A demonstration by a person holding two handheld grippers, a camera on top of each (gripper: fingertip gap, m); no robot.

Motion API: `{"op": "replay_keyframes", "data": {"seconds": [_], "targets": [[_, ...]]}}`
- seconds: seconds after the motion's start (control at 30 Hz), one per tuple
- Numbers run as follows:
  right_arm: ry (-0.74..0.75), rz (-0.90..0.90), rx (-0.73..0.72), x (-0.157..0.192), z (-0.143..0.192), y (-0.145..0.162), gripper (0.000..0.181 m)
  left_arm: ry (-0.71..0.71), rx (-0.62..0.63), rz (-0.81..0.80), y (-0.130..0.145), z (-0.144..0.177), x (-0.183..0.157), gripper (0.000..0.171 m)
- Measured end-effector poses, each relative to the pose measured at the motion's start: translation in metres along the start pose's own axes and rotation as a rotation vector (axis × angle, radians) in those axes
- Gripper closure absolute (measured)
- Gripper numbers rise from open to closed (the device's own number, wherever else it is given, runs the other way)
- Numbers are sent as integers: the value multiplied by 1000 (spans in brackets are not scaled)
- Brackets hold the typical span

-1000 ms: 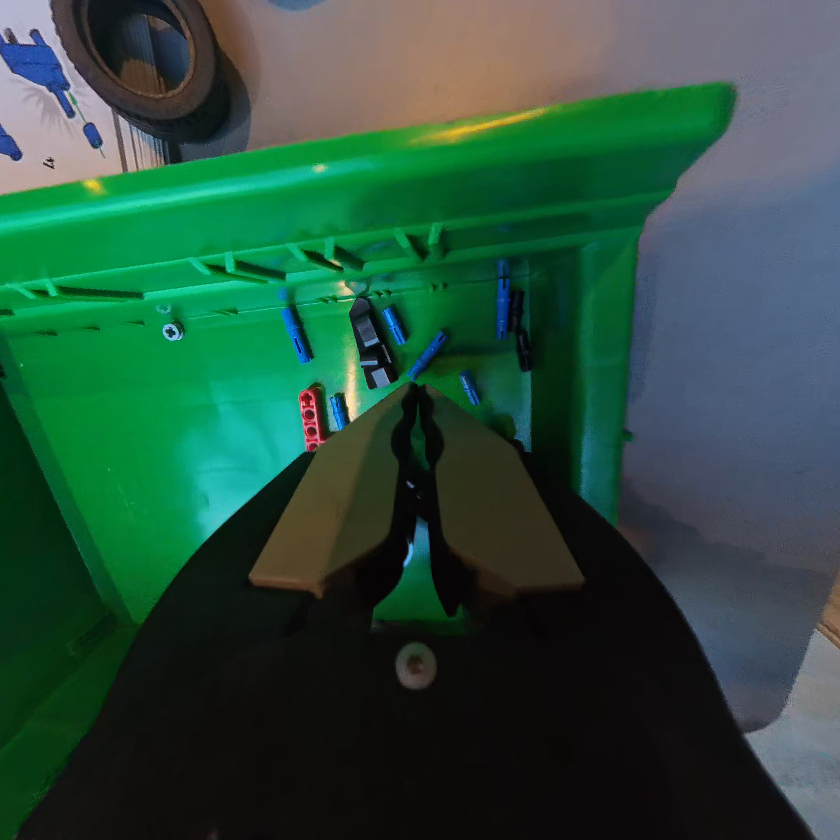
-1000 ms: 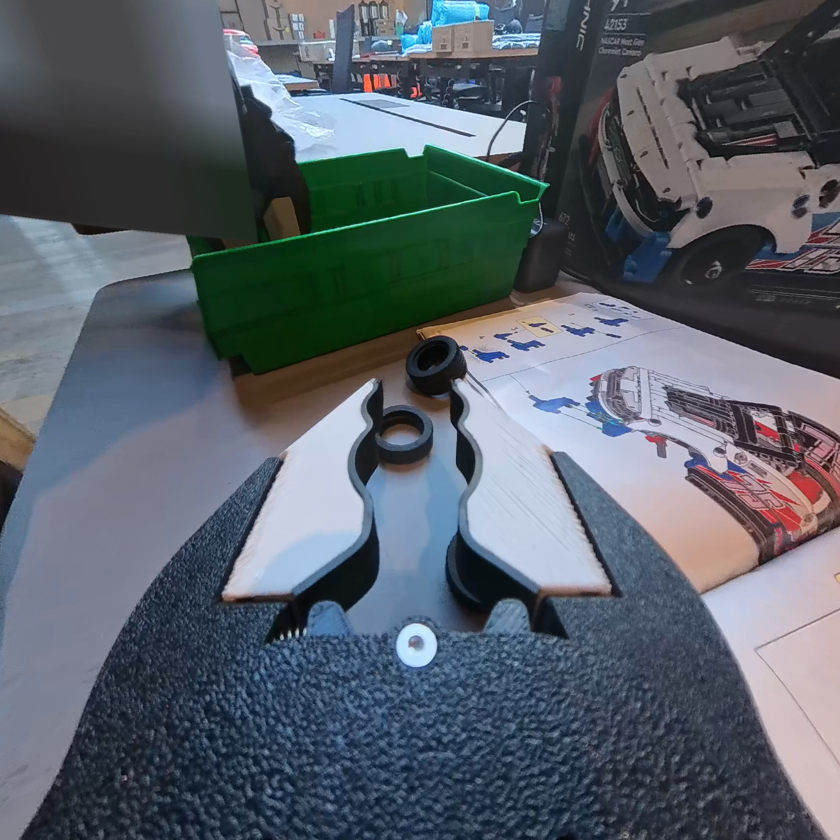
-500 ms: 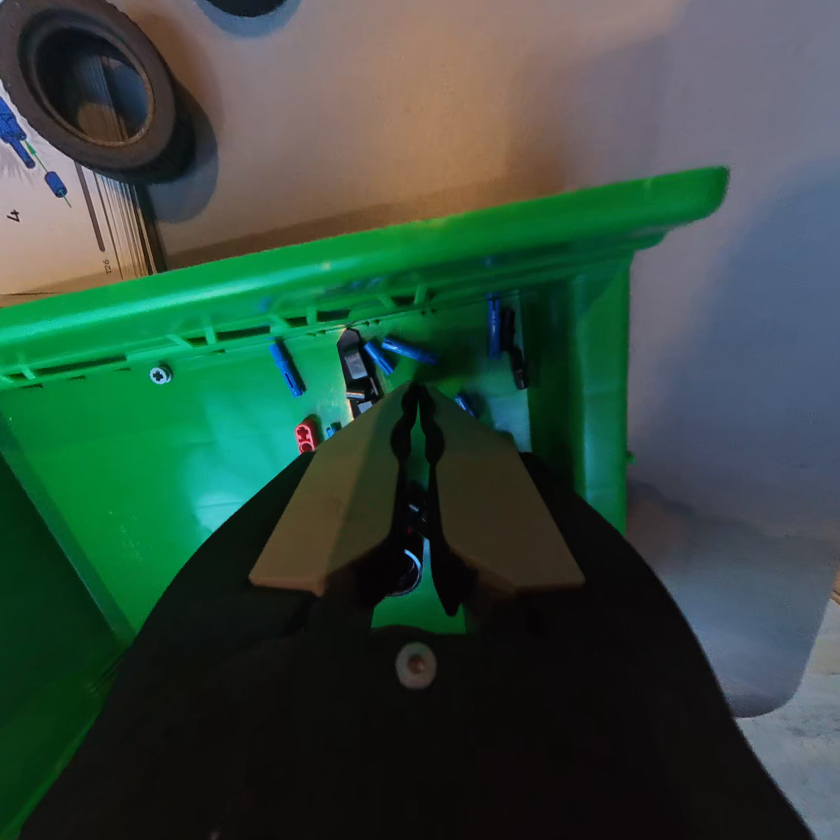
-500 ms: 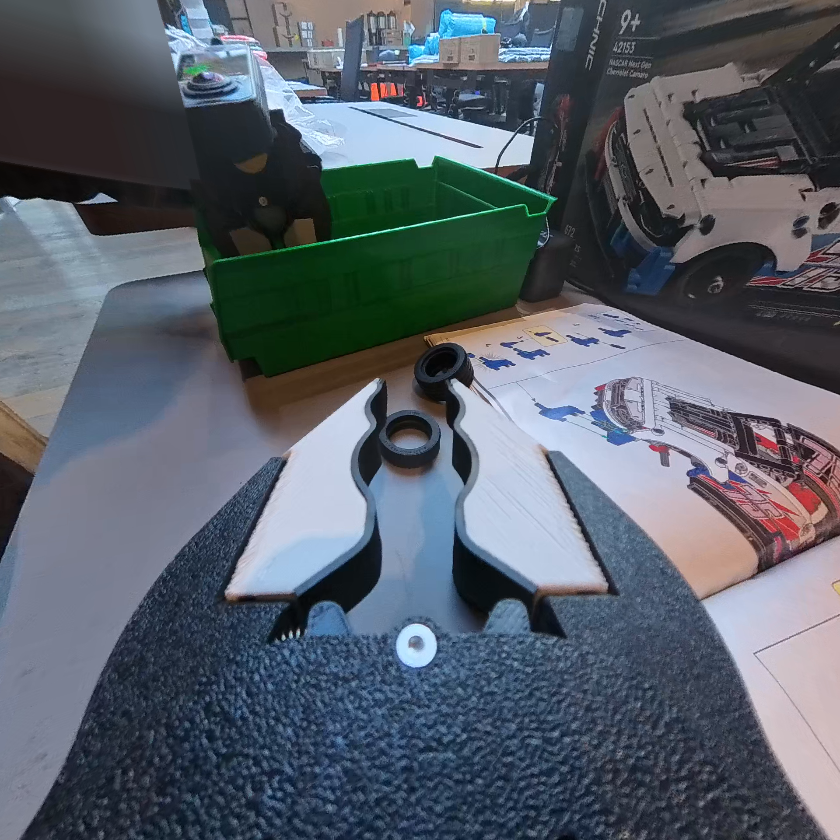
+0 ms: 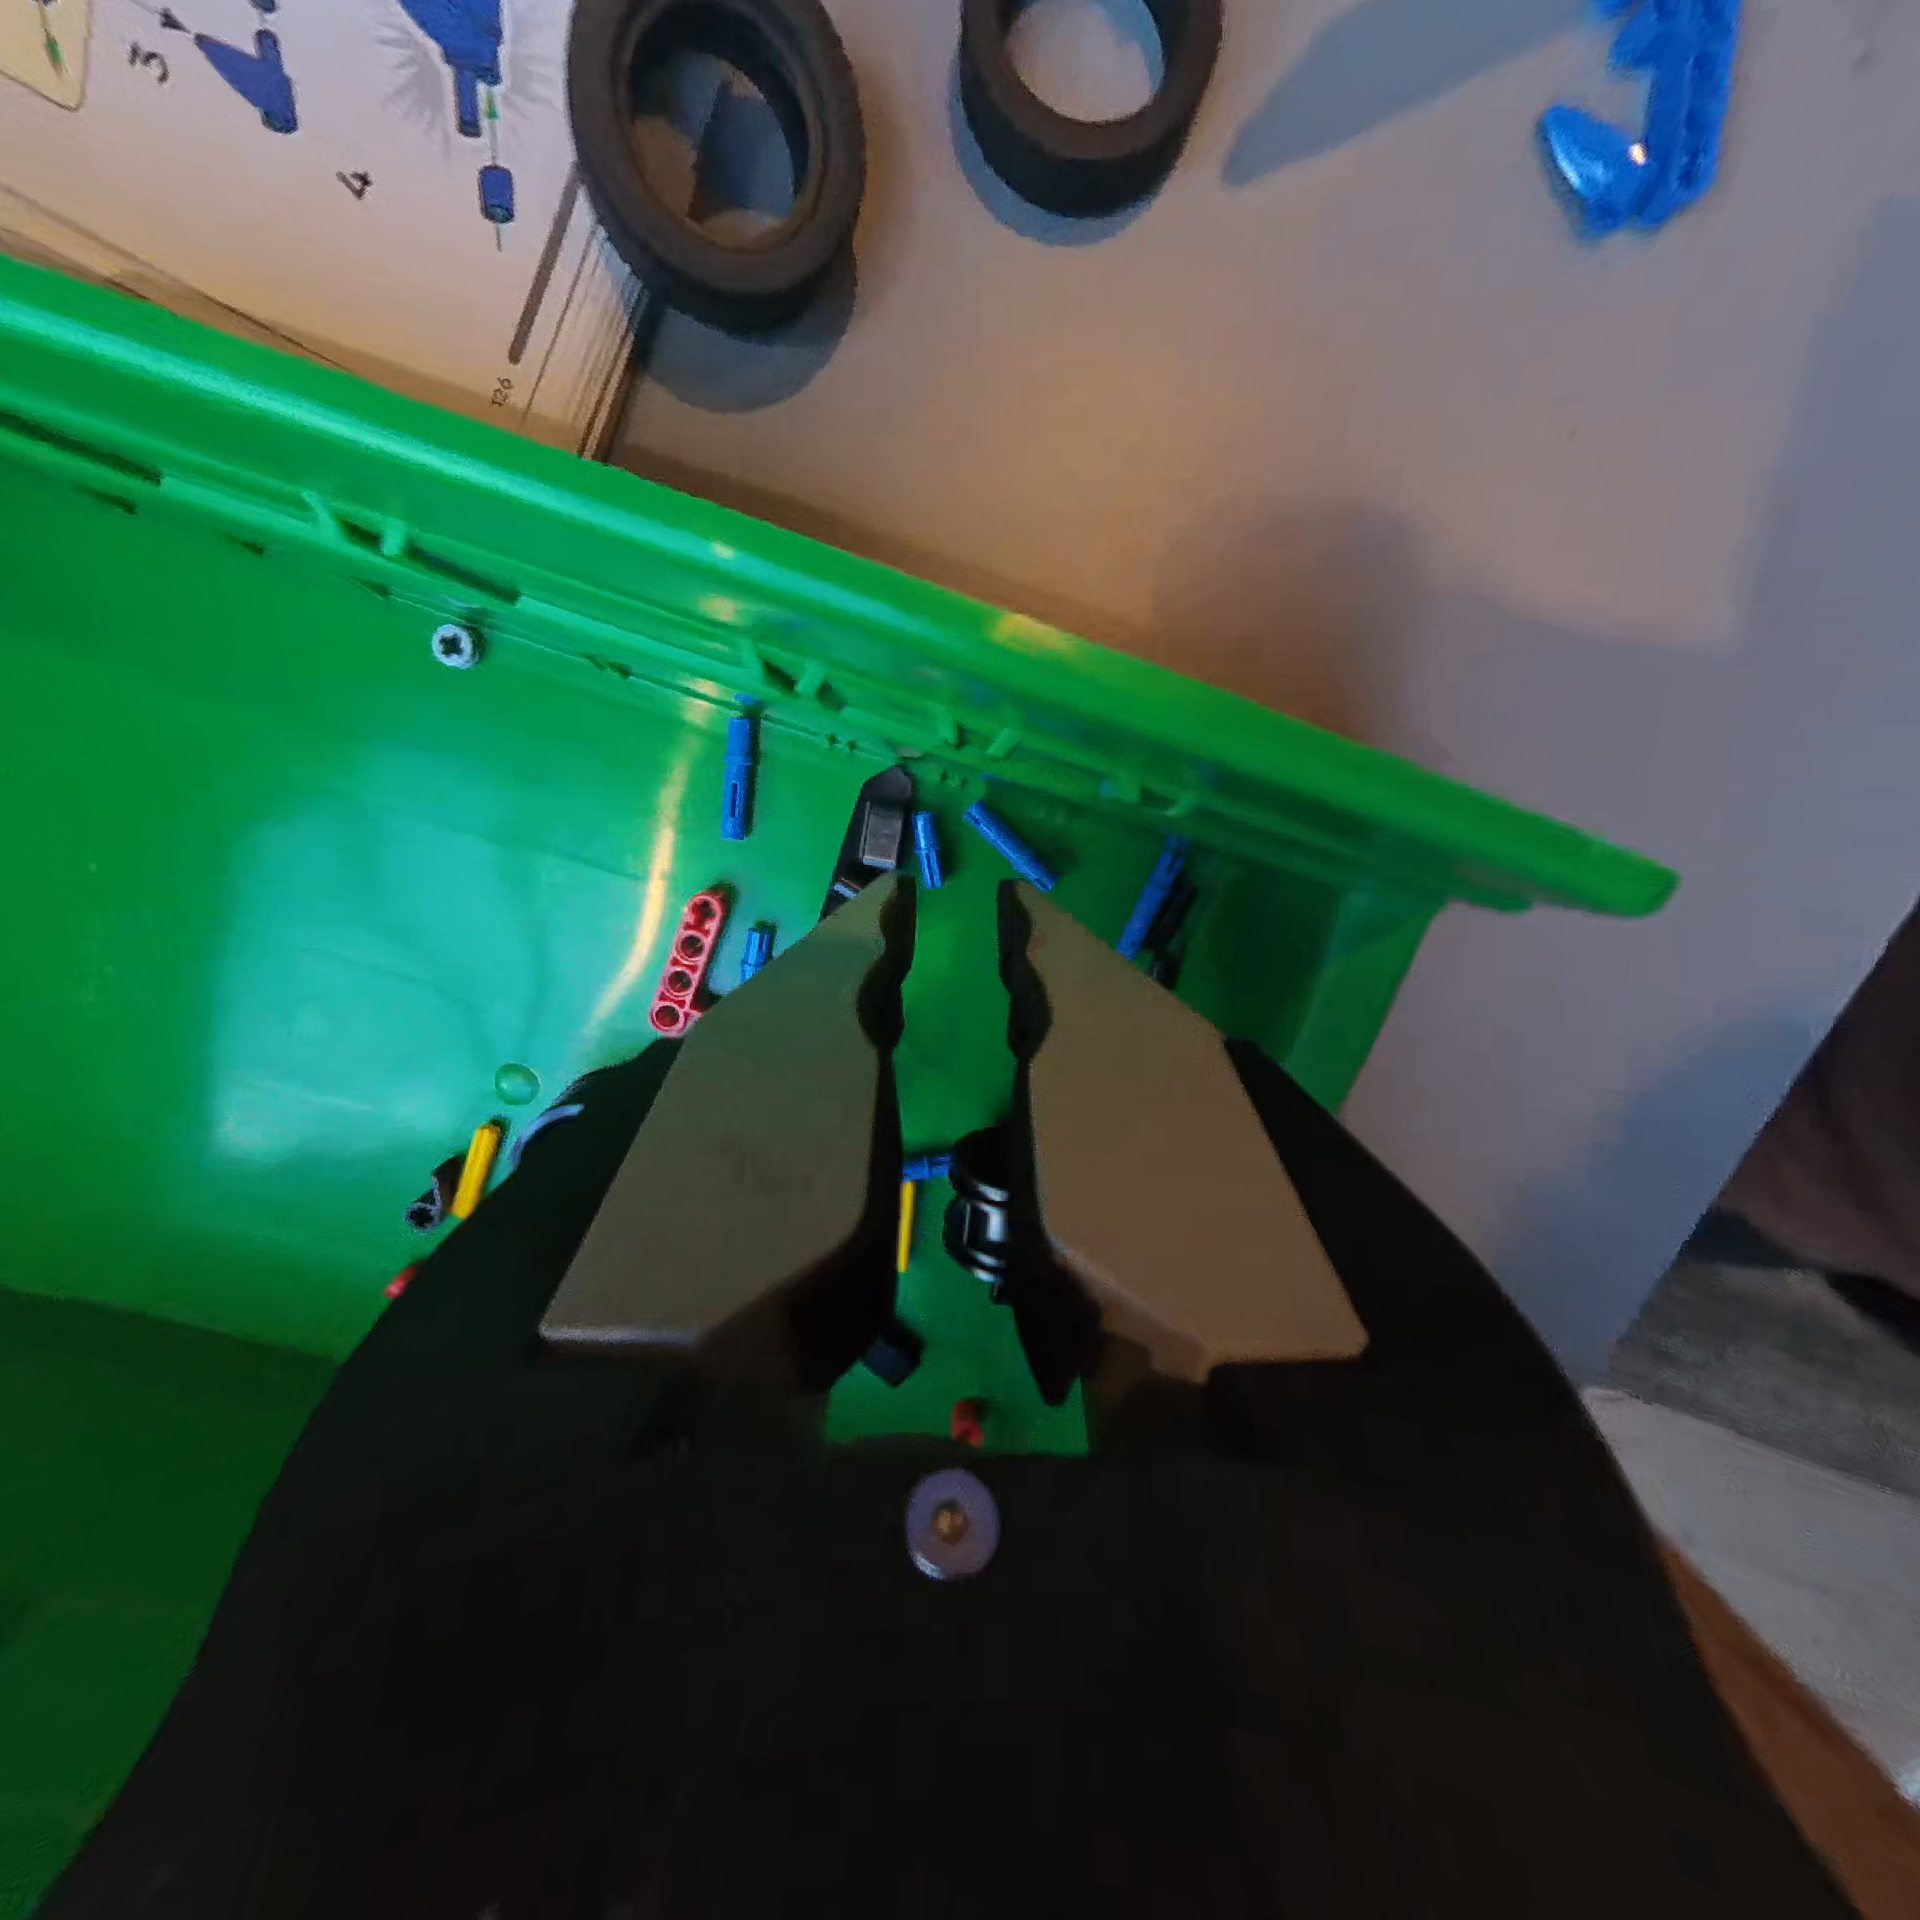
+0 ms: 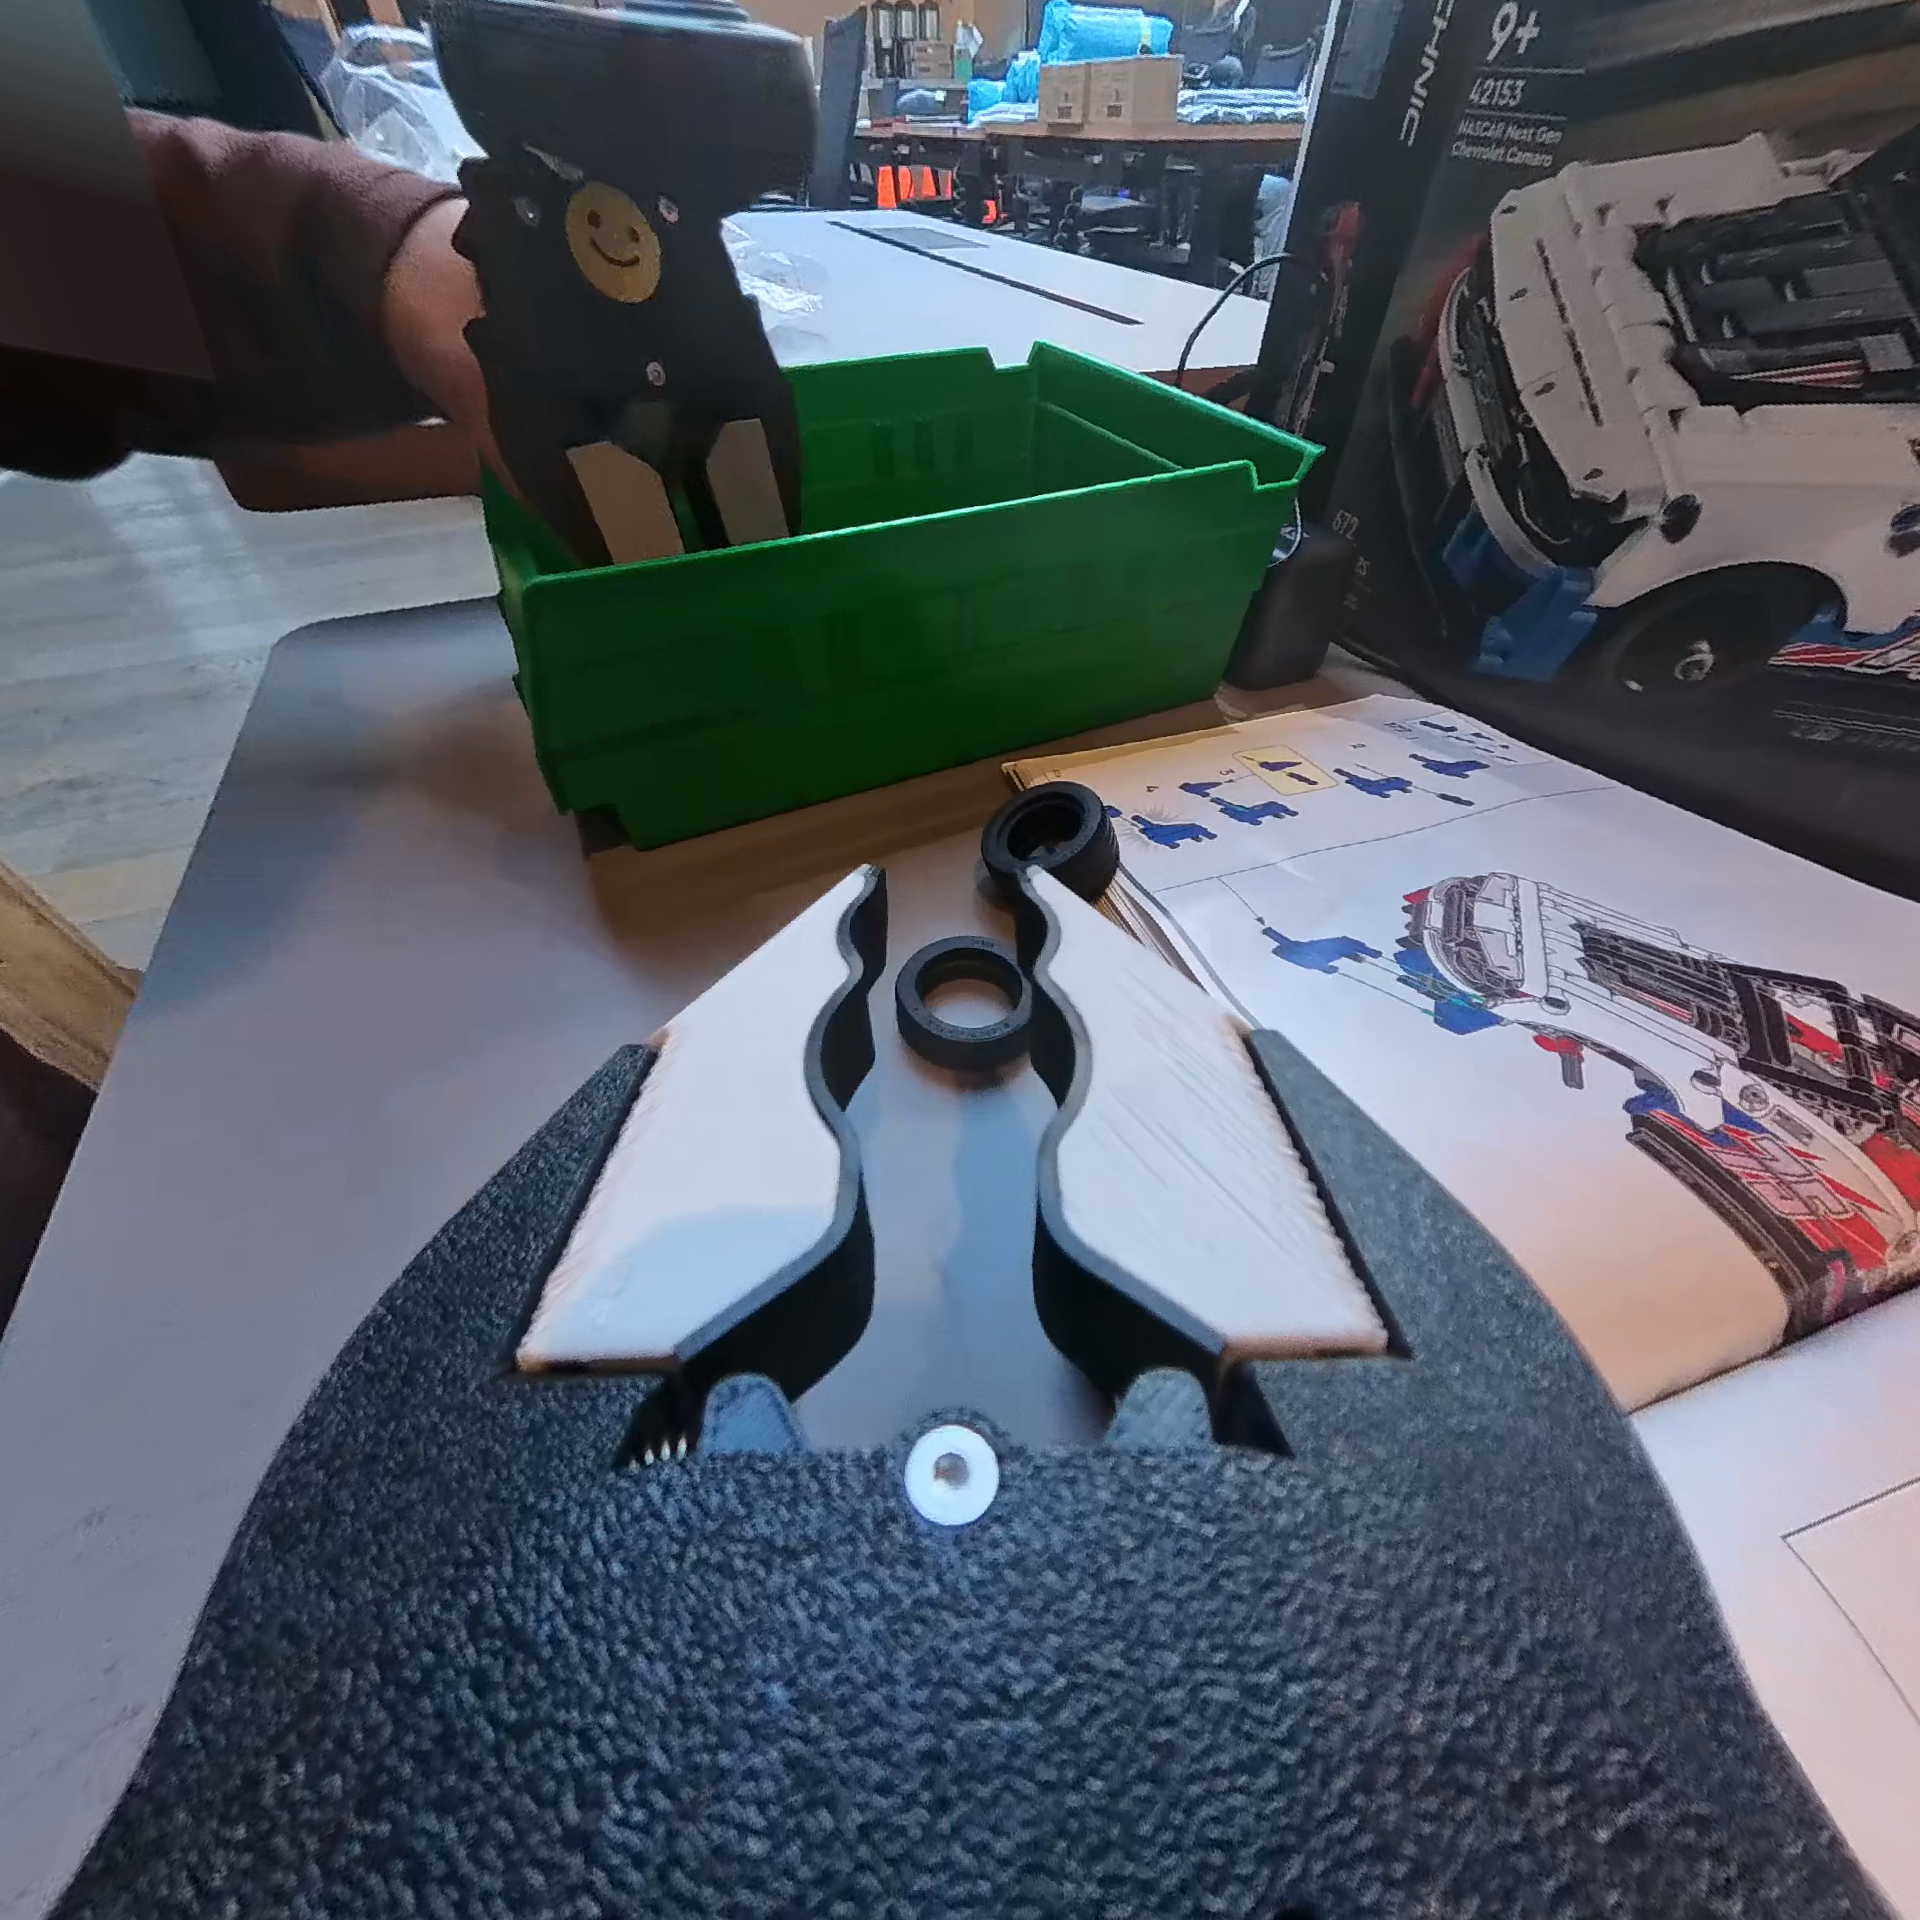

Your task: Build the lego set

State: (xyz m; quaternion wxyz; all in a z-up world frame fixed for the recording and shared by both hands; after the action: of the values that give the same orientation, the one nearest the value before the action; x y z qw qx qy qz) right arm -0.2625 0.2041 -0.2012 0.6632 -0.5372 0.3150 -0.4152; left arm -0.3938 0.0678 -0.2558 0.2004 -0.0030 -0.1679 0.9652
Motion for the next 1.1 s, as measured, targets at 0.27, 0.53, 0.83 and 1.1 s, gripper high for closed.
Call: {"op": "replay_keyframes", "data": {"seconds": [0.27,0.53,0.83,1.1], "targets": [[11,9,-7,0,2,-3,157,68,55,132,-5,-10,-11,154],[10,23,-11,2,3,-5,158,-60,117,89,4,-18,-2,169],[3,25,-9,4,2,-5,159,0,103,92,18,-9,-2,169],[16,32,-7,3,3,-6,160,-153,-65,147,-4,48,11,169]]}}
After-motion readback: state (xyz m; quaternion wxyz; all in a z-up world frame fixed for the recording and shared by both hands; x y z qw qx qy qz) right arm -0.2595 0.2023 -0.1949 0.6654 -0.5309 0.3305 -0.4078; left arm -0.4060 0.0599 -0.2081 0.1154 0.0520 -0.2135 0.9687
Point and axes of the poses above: each gripper's, where its closed fingertips meet, z back along the fingers, y out of its underside, x = y × z across the jaws, the point moved 2 cm from there along z, back along the fingers, and after that the axes turned 6 degrees about -y, right-handed, at the moved point
